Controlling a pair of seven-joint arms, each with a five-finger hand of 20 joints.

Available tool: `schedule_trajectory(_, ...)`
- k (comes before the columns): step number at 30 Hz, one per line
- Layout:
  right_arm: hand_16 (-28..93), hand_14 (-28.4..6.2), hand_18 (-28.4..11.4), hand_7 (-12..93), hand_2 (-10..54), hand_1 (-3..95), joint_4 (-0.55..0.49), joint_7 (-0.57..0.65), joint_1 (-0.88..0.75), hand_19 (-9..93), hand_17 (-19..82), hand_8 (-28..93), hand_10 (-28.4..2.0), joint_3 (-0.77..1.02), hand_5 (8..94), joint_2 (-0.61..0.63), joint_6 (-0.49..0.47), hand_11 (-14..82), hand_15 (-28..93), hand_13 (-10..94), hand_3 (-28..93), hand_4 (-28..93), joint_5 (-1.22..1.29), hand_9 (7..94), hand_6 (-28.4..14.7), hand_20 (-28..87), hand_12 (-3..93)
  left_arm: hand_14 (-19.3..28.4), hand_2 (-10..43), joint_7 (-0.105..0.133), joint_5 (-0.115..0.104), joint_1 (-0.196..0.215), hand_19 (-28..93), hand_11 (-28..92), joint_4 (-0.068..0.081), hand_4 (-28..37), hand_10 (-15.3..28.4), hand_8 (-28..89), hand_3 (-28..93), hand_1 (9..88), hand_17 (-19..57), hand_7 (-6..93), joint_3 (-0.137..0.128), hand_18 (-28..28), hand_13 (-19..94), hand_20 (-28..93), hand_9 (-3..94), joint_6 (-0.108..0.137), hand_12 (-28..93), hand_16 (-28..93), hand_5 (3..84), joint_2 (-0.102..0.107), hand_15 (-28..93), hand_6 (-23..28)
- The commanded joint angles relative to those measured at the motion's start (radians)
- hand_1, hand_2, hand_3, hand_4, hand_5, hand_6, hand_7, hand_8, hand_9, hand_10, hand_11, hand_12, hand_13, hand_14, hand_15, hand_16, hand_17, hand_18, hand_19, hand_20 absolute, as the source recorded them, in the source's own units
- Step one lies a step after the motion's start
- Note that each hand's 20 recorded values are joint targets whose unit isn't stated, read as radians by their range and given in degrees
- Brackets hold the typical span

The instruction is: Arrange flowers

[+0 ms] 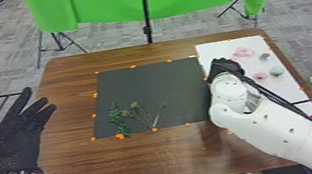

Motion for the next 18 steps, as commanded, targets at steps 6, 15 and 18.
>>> schedule_trajectory(6, 20, -10.0, -28.1, 25, -9.5, 53.9, -0.087, -0.069, -0.022, 93, 43, 21, -11.3, 0.03, 89.3, 0.075, 0.161, 48.7, 82, 80, 80, -26, -0.026, 86.6, -5.7, 63, 30.4, 26.2, 9.7, 0.014, -0.01, 0.036, 49, 27, -0.007, -24.8, 19.5, -7, 75, 23.2, -8.5, 8.8, -0.006, 25.2, 26, 22, 36.4, 0.017, 14, -6, 37.1, -0.001, 55, 8.8)
schedule_trajectory(15, 20, -9.8, -28.0, 24, -9.5, 53.0, -0.261, -0.097, -0.045, 93, 44, 22, -11.7, 0.071, 90.1, 0.094, 0.182, 49.5, 83, 80, 82, -26, -0.063, 87.3, -6.0, 66, 30.1, 26.1, 9.7, 0.03, -0.015, 0.057, 49, 27, -0.015, -24.8, 19.5, -7, 75, 23.4, -8.4, 8.7, -0.01, 25.2, 26, 22, 36.3, 0.028, 14, -6, 37.1, 0.013, 55, 8.8)
schedule_trajectory(18, 20, -10.0, -28.2, 24, -9.5, 52.5, -0.331, -0.102, -0.076, 93, 45, 23, -11.7, 0.081, 90.5, 0.079, 0.165, 49.5, 83, 81, 83, -25, -0.081, 87.7, -6.2, 66, 30.2, 26.2, 9.7, 0.024, -0.01, 0.065, 49, 27, -0.021, -24.9, 19.5, -7, 75, 23.3, -8.5, 8.7, -0.02, 25.2, 26, 22, 36.3, 0.028, 14, -6, 37.0, 0.013, 55, 8.8)
